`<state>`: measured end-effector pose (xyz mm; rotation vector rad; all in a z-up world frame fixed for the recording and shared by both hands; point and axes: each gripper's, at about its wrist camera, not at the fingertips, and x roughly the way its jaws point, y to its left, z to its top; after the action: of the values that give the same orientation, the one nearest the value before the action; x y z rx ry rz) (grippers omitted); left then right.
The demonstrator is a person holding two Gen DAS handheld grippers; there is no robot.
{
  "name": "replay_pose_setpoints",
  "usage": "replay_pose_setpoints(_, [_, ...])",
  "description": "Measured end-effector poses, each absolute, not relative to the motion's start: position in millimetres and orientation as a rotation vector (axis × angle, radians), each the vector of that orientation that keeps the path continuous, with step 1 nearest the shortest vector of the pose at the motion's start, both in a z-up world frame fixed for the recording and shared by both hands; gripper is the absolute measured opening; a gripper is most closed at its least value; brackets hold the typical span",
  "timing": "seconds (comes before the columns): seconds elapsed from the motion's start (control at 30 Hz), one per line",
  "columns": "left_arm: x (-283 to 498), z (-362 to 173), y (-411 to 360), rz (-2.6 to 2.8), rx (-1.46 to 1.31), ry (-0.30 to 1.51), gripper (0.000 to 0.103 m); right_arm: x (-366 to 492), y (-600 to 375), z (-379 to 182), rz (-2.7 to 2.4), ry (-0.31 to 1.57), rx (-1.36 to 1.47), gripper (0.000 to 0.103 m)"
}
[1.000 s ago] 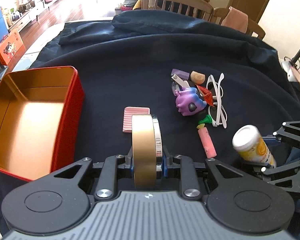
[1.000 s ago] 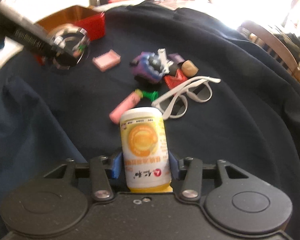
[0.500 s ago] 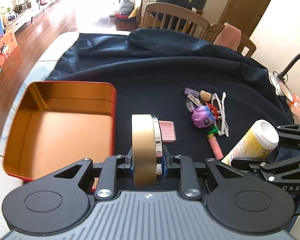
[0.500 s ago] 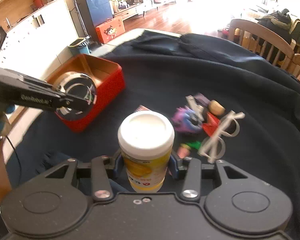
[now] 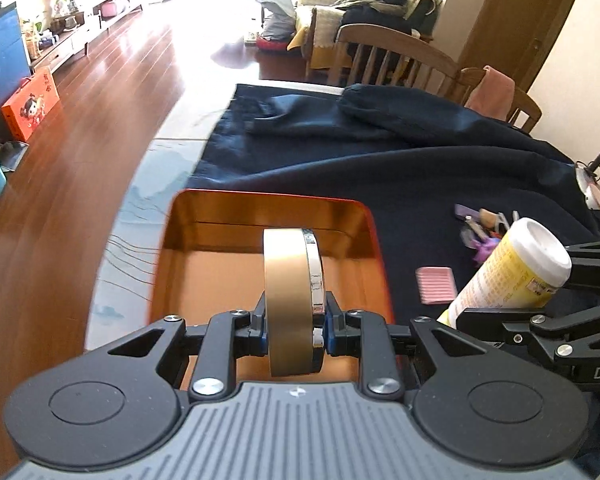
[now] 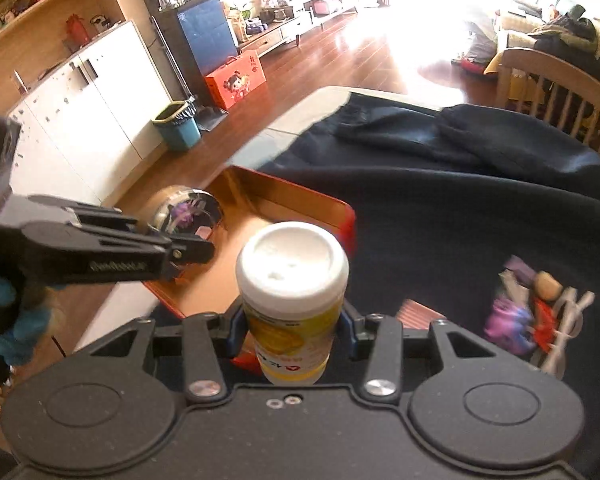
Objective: Organize rigid objects
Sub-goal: 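Carry the tape roll and bottle into the red tin with both tools, then open both tools to release the tape roll and bottle in the tin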
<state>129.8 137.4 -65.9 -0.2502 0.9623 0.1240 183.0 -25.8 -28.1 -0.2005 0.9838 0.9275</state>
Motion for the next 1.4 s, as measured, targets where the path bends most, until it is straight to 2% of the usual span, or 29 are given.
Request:
replay_pose_setpoints(0.57, [164, -116, 187, 0.092, -0.177, 1.072, 0.024, 188, 75, -90, 0.88, 1.169, -0.315, 0.044])
replay_pose_setpoints(1.07, [191, -132, 200, 0.082, -0.167, 1.1, 0.024, 220, 84, -105, 0.764, 1.149, -0.229, 0.044])
replay_pose_setpoints(1.4, [201, -132, 208, 0.09, -0.191, 1.102, 0.024, 224, 95, -111, 0.72, 1.115, -0.285, 0.045])
